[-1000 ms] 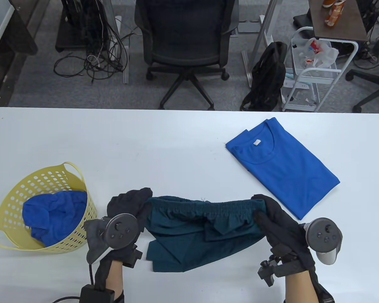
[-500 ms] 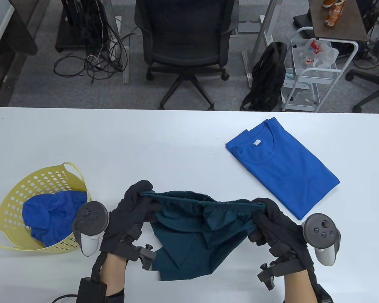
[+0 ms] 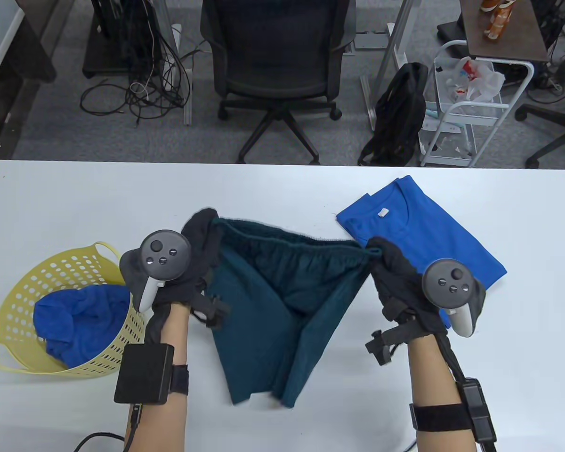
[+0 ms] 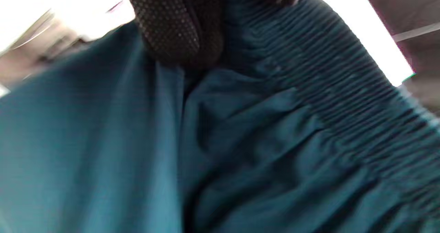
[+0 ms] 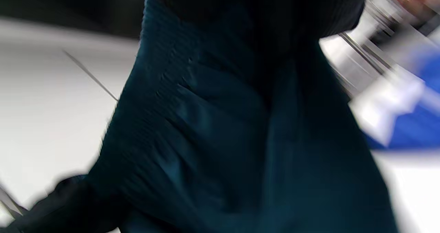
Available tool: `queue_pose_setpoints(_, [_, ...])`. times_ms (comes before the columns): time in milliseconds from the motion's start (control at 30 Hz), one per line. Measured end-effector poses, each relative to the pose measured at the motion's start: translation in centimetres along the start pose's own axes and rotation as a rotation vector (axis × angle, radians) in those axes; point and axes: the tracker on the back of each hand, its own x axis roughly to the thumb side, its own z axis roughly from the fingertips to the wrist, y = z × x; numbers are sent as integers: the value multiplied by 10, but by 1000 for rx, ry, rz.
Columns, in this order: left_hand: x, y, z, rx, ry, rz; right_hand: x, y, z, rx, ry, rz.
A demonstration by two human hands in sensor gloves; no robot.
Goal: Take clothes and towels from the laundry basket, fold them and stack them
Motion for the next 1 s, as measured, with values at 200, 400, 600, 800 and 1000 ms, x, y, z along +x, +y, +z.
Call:
queue_pose_setpoints(200, [53,56,19,213,-401,-152,43,-39,12,-103,-315,113])
queue_pose_setpoints(400, [14,-1,93,-146,-243,-251,-25,-19,61,142,-72,169])
queue_pose_setpoints(600, [-54,-100,159,-728,19,-320,-95,31,113,538,202,426])
queue_pose_setpoints(800, [-60,-117,174,-1045,64,-383,-112,57,135,915,375,607])
queue_pose_setpoints(1000, [-40,-127,178,-1040,33,-529,-100,87,139,817,273,906])
